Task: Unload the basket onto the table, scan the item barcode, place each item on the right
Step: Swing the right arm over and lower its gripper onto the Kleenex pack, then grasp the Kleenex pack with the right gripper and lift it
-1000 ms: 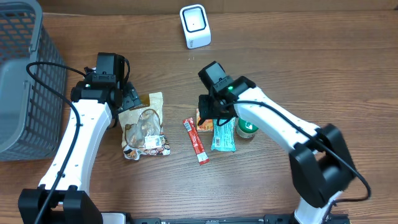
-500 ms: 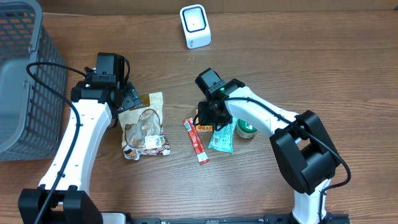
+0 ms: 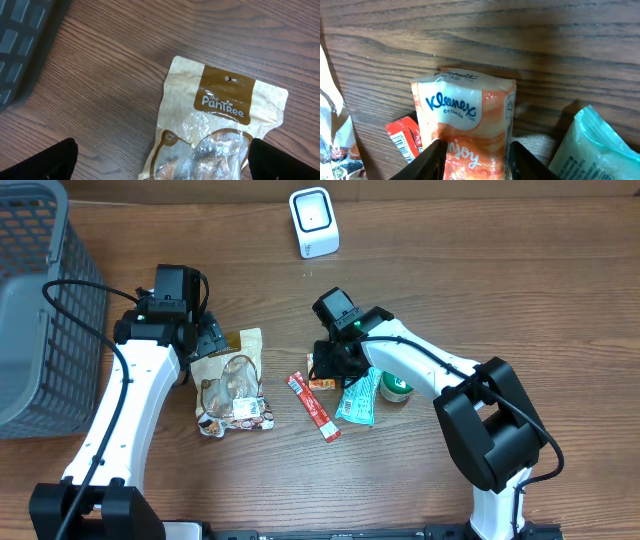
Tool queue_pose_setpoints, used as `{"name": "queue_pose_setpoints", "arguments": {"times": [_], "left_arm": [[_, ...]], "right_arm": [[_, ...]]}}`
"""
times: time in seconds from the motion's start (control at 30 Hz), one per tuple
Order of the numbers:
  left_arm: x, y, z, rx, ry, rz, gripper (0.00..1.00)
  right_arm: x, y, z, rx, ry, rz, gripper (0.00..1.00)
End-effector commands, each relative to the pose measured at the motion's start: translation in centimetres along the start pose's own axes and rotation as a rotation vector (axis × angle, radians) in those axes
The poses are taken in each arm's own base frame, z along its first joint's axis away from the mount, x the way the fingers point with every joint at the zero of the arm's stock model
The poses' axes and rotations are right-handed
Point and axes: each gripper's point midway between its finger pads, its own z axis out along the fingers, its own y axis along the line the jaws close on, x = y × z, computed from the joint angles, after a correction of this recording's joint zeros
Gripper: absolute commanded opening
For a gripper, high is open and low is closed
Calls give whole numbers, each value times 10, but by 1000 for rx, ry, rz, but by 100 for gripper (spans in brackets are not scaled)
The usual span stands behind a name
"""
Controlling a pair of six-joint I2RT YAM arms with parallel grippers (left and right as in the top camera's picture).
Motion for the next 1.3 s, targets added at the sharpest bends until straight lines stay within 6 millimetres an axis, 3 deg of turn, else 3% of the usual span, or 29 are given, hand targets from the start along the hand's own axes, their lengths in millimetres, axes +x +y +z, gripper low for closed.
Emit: {"name": "queue_pose_setpoints", "arguments": {"times": [0.0,0.1,0.27,0.43,0.6,0.9,1.27], "left_arm": [[-7,-2,-10,21,-28,-2,100],[-7,-2,-10,21,-28,-2,100],[-7,-2,-10,21,-28,-2,100],[-7,-2,-10,21,-28,-2,100],[-7,-2,-10,21,-28,-2,100],[-7,-2,-10,21,-28,-2,100],[-7,-2,-10,21,-28,-2,100]], "right_arm": [[-3,0,1,7,-5,2,39],[-3,0,1,7,-4,2,38],[-2,0,1,9,-2,-4,45],[-11,-1,-8,-47,9,31,46],[-8,-16,-19,-77,88,109,45],[-1,-15,-11,-77,94,53,44],[1,-15,-3,-11,56,13,36]]}}
